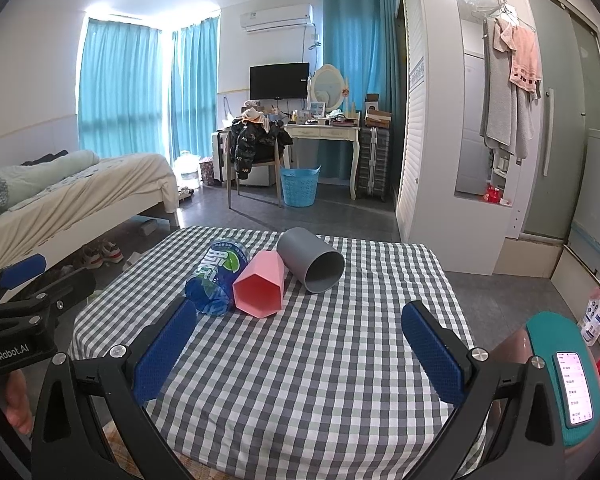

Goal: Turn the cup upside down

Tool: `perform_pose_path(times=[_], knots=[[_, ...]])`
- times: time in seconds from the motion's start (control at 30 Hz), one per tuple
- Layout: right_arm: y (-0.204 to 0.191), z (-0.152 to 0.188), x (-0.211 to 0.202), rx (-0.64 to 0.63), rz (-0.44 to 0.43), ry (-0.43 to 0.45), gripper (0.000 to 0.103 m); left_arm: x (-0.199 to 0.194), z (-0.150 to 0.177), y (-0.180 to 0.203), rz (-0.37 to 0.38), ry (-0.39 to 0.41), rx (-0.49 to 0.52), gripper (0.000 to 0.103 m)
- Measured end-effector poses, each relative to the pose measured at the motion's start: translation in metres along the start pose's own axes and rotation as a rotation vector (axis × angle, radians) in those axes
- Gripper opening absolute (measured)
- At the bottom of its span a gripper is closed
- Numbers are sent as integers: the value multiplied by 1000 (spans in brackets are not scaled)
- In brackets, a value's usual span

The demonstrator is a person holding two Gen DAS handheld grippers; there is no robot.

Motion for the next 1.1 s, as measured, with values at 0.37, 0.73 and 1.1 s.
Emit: perform_pose_path(times=[0.37,0.73,1.1], knots=[[-3,-4,-1,3,-3,1,103,-1,-1,-1,-2,2,-2,103],[-3,-6,-2,2,-4,-1,103,-2,-2,-2,-1,0,-3,103],[-3,-6,-1,3,-5,-1,103,-2,-4,1,10,-4,-3,103]])
Point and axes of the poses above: each gripper's, at about its wrist camera, not at the fingertips, and x roughly the way its jaws point, y to its right, z to its underside, the point moved 2 cm from there along x, roughly the way its jaws point, and after that the axes turned 15 degrees about x, right-handed, at the moved point
